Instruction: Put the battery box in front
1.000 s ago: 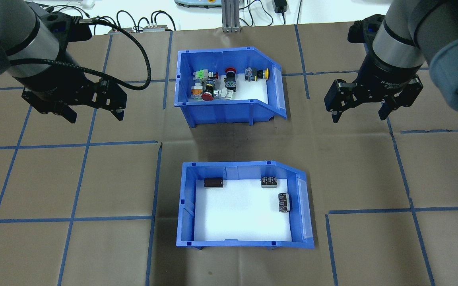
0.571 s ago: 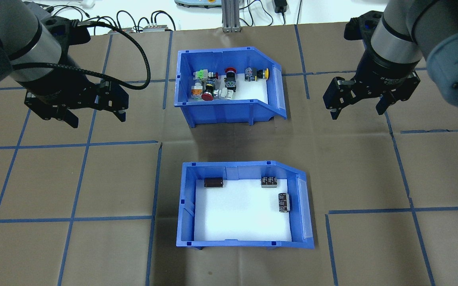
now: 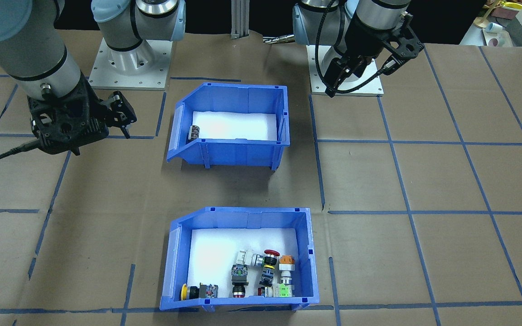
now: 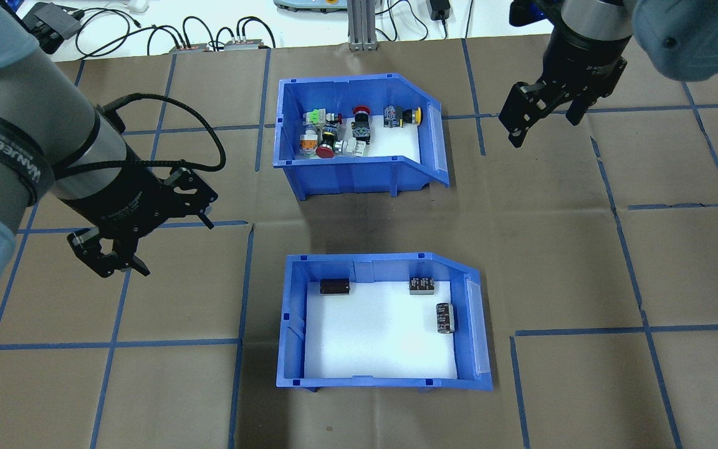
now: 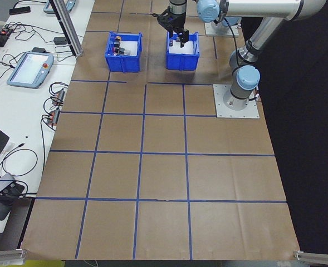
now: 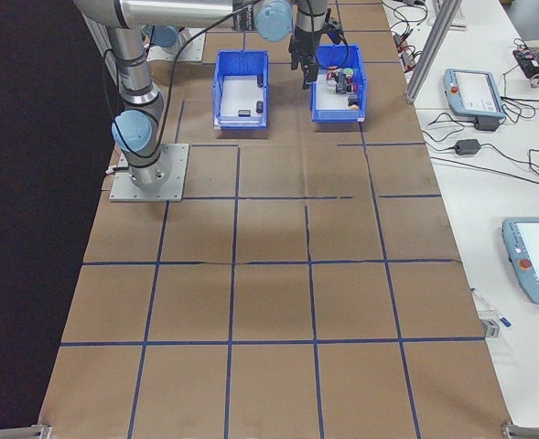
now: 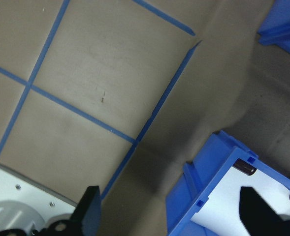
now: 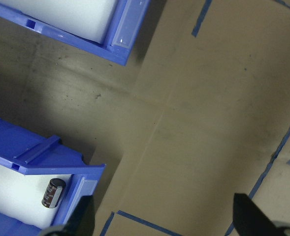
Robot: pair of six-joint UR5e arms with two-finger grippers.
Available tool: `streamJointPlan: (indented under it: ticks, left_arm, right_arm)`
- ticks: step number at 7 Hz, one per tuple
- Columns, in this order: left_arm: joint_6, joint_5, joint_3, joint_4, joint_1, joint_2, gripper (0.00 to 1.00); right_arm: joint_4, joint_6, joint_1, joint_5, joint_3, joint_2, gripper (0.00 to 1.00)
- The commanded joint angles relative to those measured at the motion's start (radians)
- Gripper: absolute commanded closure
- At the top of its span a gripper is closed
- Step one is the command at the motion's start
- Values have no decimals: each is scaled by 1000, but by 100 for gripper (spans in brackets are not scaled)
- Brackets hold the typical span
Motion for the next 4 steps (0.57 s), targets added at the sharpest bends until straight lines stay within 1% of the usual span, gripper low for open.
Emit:
streamJointPlan:
  ticks: [1,2,3,4]
  left_arm:
    - [-448,-11,-83,3,-152,34,1]
    - [-687,-18,-123,3,-222,50,1]
    - [-853,-68,-194,25,-291,84,1]
    - [-932,-84,-286,169,-334,109,1]
  right_arm:
    - [-5,-259,25,-2,-74,82,0]
    - [-30,-432,66,0,-102,122,0]
    - [-31,-535,112,-9,-131,161,0]
    - [-33,-584,152,-11,-163,193,0]
